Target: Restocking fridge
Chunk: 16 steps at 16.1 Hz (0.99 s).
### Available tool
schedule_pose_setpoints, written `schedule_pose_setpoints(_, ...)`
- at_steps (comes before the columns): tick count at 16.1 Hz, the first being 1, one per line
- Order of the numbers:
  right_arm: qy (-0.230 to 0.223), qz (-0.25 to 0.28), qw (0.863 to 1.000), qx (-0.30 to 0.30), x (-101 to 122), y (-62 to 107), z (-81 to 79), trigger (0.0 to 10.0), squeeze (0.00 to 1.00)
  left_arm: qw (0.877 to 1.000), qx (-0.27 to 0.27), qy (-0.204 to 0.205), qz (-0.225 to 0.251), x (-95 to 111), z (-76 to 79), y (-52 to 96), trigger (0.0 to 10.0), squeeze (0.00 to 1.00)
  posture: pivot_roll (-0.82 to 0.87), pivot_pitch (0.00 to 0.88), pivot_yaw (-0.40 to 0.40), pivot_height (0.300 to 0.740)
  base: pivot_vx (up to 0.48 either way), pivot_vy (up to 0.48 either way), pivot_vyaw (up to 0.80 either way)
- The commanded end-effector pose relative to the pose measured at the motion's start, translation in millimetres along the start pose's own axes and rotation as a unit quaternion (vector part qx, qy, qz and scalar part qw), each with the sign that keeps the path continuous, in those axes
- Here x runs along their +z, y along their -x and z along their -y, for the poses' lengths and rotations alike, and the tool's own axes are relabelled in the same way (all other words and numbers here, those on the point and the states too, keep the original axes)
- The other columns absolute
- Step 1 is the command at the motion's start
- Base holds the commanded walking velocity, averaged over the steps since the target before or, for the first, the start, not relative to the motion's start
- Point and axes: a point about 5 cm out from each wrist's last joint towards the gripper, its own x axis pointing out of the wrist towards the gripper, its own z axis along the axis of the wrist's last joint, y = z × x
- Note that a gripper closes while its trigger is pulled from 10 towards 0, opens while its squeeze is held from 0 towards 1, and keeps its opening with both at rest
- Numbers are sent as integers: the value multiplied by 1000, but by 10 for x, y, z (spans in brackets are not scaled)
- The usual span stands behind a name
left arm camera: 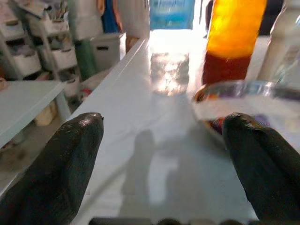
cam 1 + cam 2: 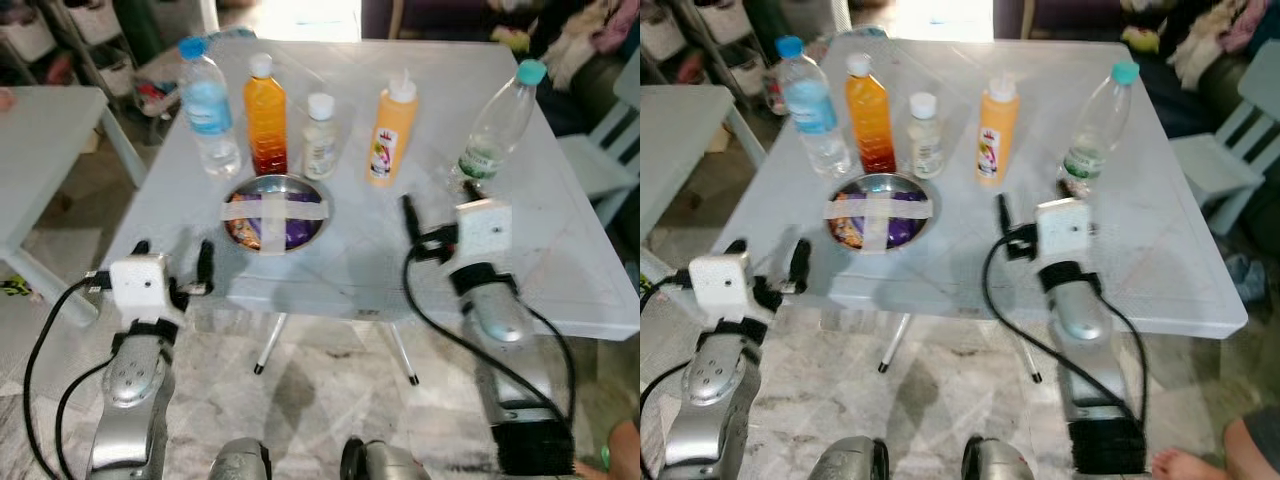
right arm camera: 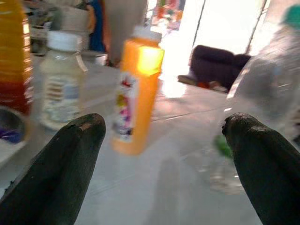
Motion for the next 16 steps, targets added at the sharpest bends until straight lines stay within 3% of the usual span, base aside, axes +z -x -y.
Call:
schedule_pose_setpoints(1, 9, 15, 1000, -9, 66, 2, 39, 10000, 0, 1000, -10, 8, 13, 58, 49, -46, 10000, 0, 91, 0, -4, 740, 0, 0, 0)
schedule_pose_setpoints(5, 50, 55, 997, 1, 223, -12, 56, 10000, 0, 999, -20, -1, 28, 173, 105, -20, 10000, 0, 75, 11, -23, 740, 0, 0, 0)
schedule_pose_setpoints(6, 23, 26, 999, -8, 152, -11, 59, 10000, 0, 997, 17, 81, 6, 176, 21, 22, 10000, 0, 41, 43, -13, 740, 0, 0, 0)
schedule_pose_setpoints(7, -18, 4, 999, -47, 99, -42, 77, 10000, 0, 996, 22, 85, 20, 289, -80, -1, 10000, 0, 85, 31, 21, 740, 0, 0, 0)
schedule_pose_setpoints(8, 15, 39, 998, -50, 206, -63, 91, 10000, 0, 997, 11, 56, 43, 427, -131, -54, 10000, 0, 64, 70, 19, 740, 0, 0, 0)
schedule_pose_setpoints(9, 48, 47, 997, -35, 151, 3, 71, 10000, 0, 998, -42, -35, 24, 281, -143, -6, 10000, 0, 54, 75, 52, 740, 0, 0, 0)
schedule_pose_setpoints(10, 48, 41, 997, -40, 126, -1, 102, 10000, 0, 996, -64, -55, 20, 237, -149, -21, 10000, 0, 45, 70, 46, 740, 0, 0, 0)
schedule_pose_setpoints(11, 48, 32, 997, -54, 92, 6, 150, 10000, 0, 996, -73, -54, 9, 177, -192, -55, 10000, 0, 37, 53, 48, 740, 0, 0, 0)
schedule_pose_setpoints(12, 56, 27, 997, -55, 63, 54, 145, 10000, 0, 998, -43, -37, 5, 172, -272, -156, 10000, 0, 42, 72, 48, 740, 0, 0, 0)
schedule_pose_setpoints(14, 50, 18, 997, -48, 42, 100, 98, 10000, 0, 999, -38, -23, 12, 248, -185, -185, 10000, 0, 59, 94, 45, 740, 0, 0, 0)
schedule_pose_setpoints(16, 42, 7, 998, -47, -16, 116, 72, 10000, 0, 999, -45, -8, 2, 203, -74, -120, 10000, 0, 67, 101, 53, 740, 0, 0, 0)
